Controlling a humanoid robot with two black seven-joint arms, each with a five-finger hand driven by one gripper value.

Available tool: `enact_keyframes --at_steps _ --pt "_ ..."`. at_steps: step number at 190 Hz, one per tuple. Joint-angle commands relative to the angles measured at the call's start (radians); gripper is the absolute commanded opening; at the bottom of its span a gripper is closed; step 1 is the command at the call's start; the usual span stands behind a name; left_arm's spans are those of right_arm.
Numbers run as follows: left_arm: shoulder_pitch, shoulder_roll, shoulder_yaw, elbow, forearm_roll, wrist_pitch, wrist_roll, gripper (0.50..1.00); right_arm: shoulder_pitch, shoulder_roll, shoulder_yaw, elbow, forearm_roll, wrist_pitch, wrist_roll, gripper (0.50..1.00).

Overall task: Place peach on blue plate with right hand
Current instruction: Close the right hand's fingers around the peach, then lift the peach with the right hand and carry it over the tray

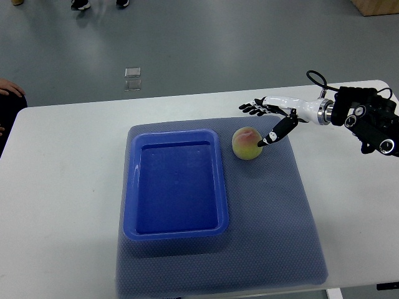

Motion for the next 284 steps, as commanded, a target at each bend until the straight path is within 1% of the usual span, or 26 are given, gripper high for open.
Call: enact_keyframes --at_steps 1,21,77,145,164,170,173,174,175,178,179,182,183,185,188,193,194,195,196,199,200,204,212,215,239,284 --pt "0.000 0.000 0.000 -0.001 0.000 0.000 0.000 1.000 0.000 0.006 -0.059 0.000 -0.001 -0.044 0.001 0.932" --pt "0.000 0.000 0.000 -0.003 0.000 0.000 0.000 1.000 0.000 0.010 -0.082 0.000 -0.001 -0.067 0.001 0.930" --pt "0.000 0.000 0.000 -0.004 0.000 0.000 0.000 1.000 -0.005 0.042 -0.083 -0.003 -0.001 -0.067 -0.002 0.930" --pt "0.000 0.000 0.000 -0.004 0.000 -0.001 0.000 1.000 -0.005 0.044 -0.083 -0.003 -0.001 -0.089 -0.002 0.928" --pt "0.000 0.000 0.000 -0.003 0.000 0.000 0.000 1.000 -0.005 0.052 -0.085 -0.003 -0.001 -0.090 -0.002 0.913" --pt "0.000 0.000 0.000 -0.003 0.000 0.000 0.000 1.000 -0.006 0.053 -0.088 -0.003 -0.001 -0.092 -0.002 0.887" --pt "0.000 0.000 0.000 -0.003 0.000 0.000 0.000 1.000 -0.006 0.053 -0.092 -0.003 -0.001 -0.095 -0.002 0.854" --pt "0.000 0.000 0.000 -0.003 0.000 0.000 0.000 1.000 -0.006 0.053 -0.092 -0.003 -0.001 -0.095 -0.002 0.854" --pt "0.000 0.000 0.000 -0.004 0.000 -0.001 0.000 1.000 -0.006 0.053 -0.095 -0.005 -0.001 -0.096 -0.001 0.832" --pt "0.000 0.000 0.000 -0.003 0.000 -0.001 0.000 1.000 -0.006 0.053 -0.098 -0.003 -0.001 -0.098 -0.001 0.811" --pt "0.000 0.000 0.000 -0.003 0.000 -0.001 0.000 1.000 -0.006 0.053 -0.102 -0.003 -0.001 -0.101 -0.001 0.789" --pt "0.000 0.000 0.000 -0.003 0.000 -0.001 0.000 1.000 -0.006 0.053 -0.105 -0.003 -0.001 -0.104 -0.001 0.770" --pt "0.000 0.000 0.000 -0.003 0.000 0.000 0.000 1.000 -0.006 0.053 -0.108 -0.003 -0.001 -0.106 -0.001 0.748" --pt "0.000 0.000 0.000 -0.003 0.000 0.000 0.000 1.000 -0.006 0.053 -0.108 -0.003 -0.001 -0.106 -0.001 0.748" --pt "0.000 0.000 0.000 -0.003 0.000 -0.001 0.000 1.000 -0.005 0.052 -0.112 -0.003 -0.001 -0.112 -0.001 0.703" --pt "0.000 0.000 0.000 -0.003 0.000 0.000 0.000 1.000 -0.005 0.052 -0.118 -0.003 -0.001 -0.116 -0.001 0.666" --pt "0.000 0.000 0.000 -0.003 0.000 0.000 0.000 1.000 -0.005 0.052 -0.121 -0.003 -0.001 -0.118 -0.001 0.644" --pt "0.000 0.000 0.000 -0.003 0.000 0.000 0.000 1.000 -0.005 0.052 -0.122 -0.003 -0.001 -0.118 -0.001 0.643" --pt "0.000 0.000 0.000 -0.003 0.000 0.000 0.000 1.000 -0.003 0.052 -0.125 -0.003 -0.001 -0.118 -0.001 0.625" --pt "0.000 0.000 0.000 -0.003 0.000 0.000 0.000 1.000 -0.003 0.052 -0.126 -0.003 -0.001 -0.119 -0.001 0.609" --pt "0.000 0.000 0.000 -0.003 0.000 0.000 0.000 1.000 -0.002 0.052 -0.128 -0.003 -0.001 -0.119 -0.001 0.591" --pt "0.000 0.000 0.000 -0.003 0.000 0.000 0.000 1.000 -0.002 0.052 -0.129 -0.003 -0.001 -0.119 -0.001 0.558" --pt "0.000 0.000 0.000 -0.003 0.000 0.000 0.000 1.000 0.000 0.050 -0.129 -0.003 0.001 -0.121 0.001 0.511" --pt "0.000 0.000 0.000 -0.003 0.000 -0.001 0.000 1.000 0.000 0.050 -0.128 -0.003 0.001 -0.121 0.001 0.501" --pt "0.000 0.000 0.000 -0.003 0.000 0.000 0.000 1.000 0.032 0.047 -0.117 -0.003 0.013 -0.121 0.013 0.500" --pt "-0.001 0.000 0.000 -0.001 0.000 -0.001 0.000 1.000 0.098 0.042 -0.112 0.014 0.039 -0.147 0.108 0.500"
